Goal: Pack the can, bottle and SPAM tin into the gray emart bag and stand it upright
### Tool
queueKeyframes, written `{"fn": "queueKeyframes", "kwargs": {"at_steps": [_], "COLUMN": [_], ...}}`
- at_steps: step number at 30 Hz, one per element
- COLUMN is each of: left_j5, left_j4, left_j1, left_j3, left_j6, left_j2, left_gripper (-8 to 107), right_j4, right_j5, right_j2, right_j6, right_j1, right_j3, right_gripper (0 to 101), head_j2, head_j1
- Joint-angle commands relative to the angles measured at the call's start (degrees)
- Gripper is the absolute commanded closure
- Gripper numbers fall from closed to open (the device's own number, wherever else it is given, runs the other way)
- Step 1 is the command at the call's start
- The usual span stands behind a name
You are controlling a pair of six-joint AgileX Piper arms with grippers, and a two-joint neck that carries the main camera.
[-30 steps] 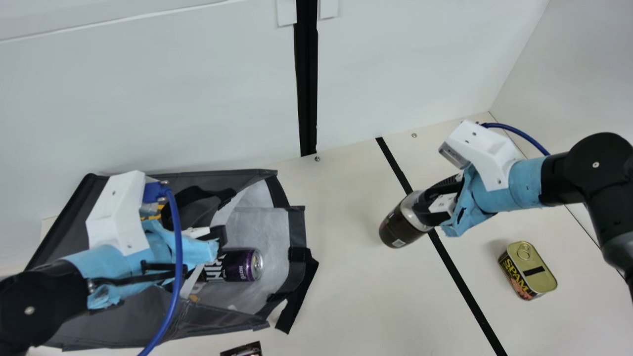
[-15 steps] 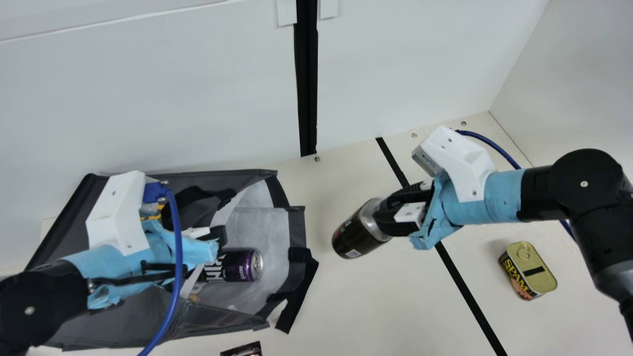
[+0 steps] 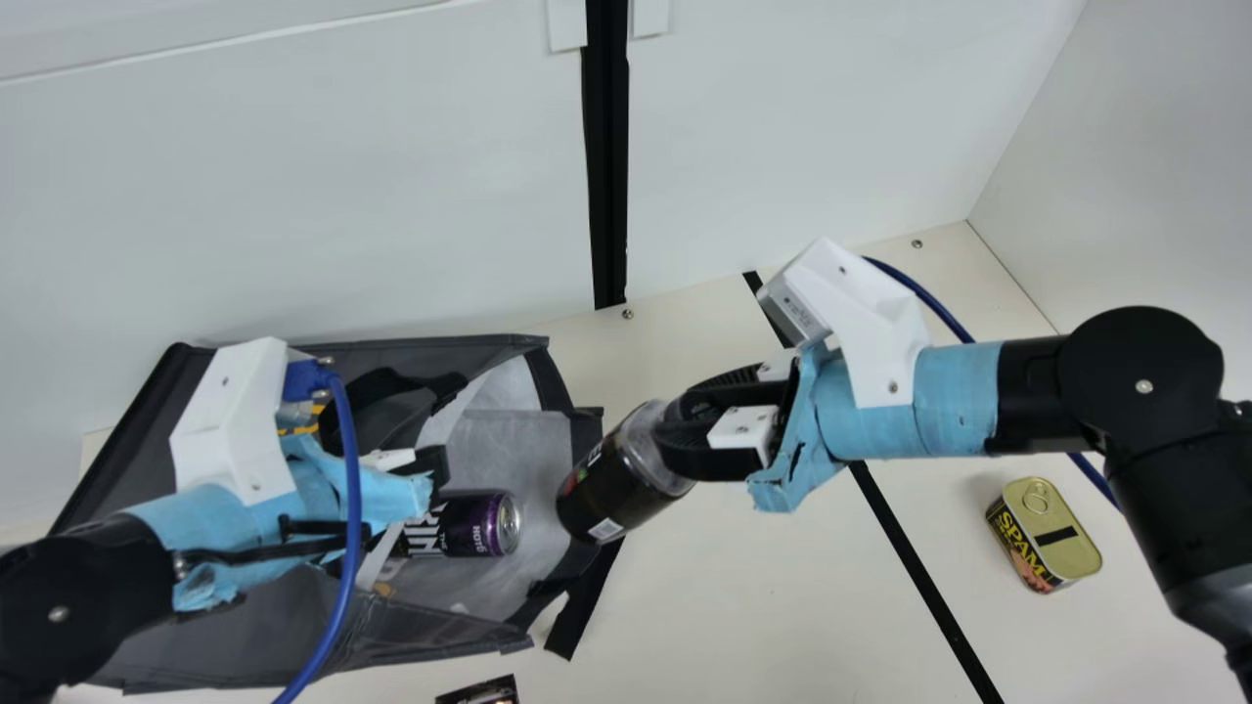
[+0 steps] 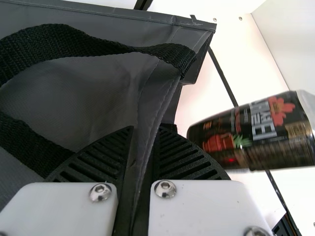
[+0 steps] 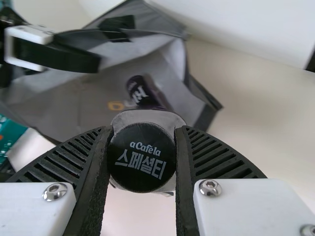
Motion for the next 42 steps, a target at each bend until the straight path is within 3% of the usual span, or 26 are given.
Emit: {"fn": "queueKeyframes", "kwargs": {"at_steps": [1, 22, 42], "left_j5": [0.00, 0.00, 0.00], "left_j4": [0.00, 0.00, 0.00], "left_j1": [0.00, 0.00, 0.00], "left_j3": [0.00, 0.00, 0.00], "left_j6": [0.00, 0.00, 0.00], "left_j2": [0.00, 0.00, 0.00], "left_gripper": [107, 107, 107], "right_j4": [0.23, 6.68, 8.76], "right_j5": [0.01, 0.01, 0.01], "right_j2": [-0.15, 5.21, 12.85], "right_j6": [0.29, -7.37, -16.22], "right_j1": [1.09, 8.50, 10.95], "right_j3": [0.19, 0.68, 0.31], "right_gripper": [101, 101, 101], "head_j2": [-0.05, -0.05, -0.05], "head_j1": [-1.30, -1.30, -1.30]}}
